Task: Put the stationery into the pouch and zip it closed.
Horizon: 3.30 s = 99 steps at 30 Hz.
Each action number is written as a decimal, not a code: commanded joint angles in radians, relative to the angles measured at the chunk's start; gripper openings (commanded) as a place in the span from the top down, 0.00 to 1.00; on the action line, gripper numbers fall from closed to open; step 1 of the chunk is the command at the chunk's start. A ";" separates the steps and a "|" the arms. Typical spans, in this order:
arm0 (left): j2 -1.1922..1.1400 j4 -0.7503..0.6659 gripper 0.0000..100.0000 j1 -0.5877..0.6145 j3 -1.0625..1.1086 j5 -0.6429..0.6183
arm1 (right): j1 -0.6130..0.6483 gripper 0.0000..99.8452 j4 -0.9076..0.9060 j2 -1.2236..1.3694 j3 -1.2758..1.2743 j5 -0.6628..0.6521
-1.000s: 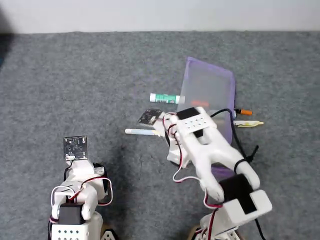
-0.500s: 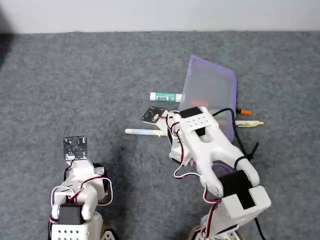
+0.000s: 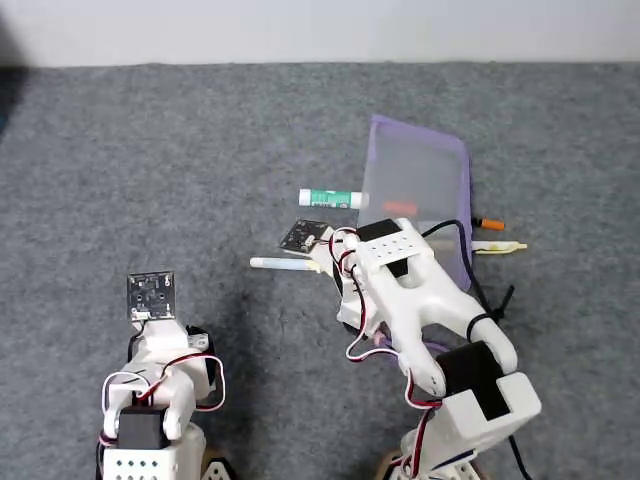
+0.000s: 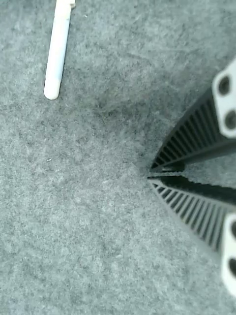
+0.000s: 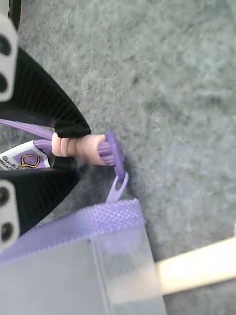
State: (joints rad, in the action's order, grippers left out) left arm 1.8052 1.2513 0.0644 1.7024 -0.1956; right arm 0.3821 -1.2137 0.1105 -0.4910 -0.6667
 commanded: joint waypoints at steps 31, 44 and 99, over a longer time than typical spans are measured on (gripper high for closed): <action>0.015 0.003 0.99 0.006 -0.021 -0.012 | -0.012 0.99 -0.406 -0.654 0.118 0.637; 0.015 0.003 0.99 0.006 -0.021 -0.012 | -0.012 0.99 -0.401 -0.723 0.110 0.847; 0.014 -0.466 0.78 -0.272 -0.139 -0.021 | -0.027 0.99 -0.568 -1.047 0.008 0.772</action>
State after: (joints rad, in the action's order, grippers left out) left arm 1.8052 0.8078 -0.1765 1.6410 -0.1588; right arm 0.3514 -1.7507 -0.9037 -0.4757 0.1527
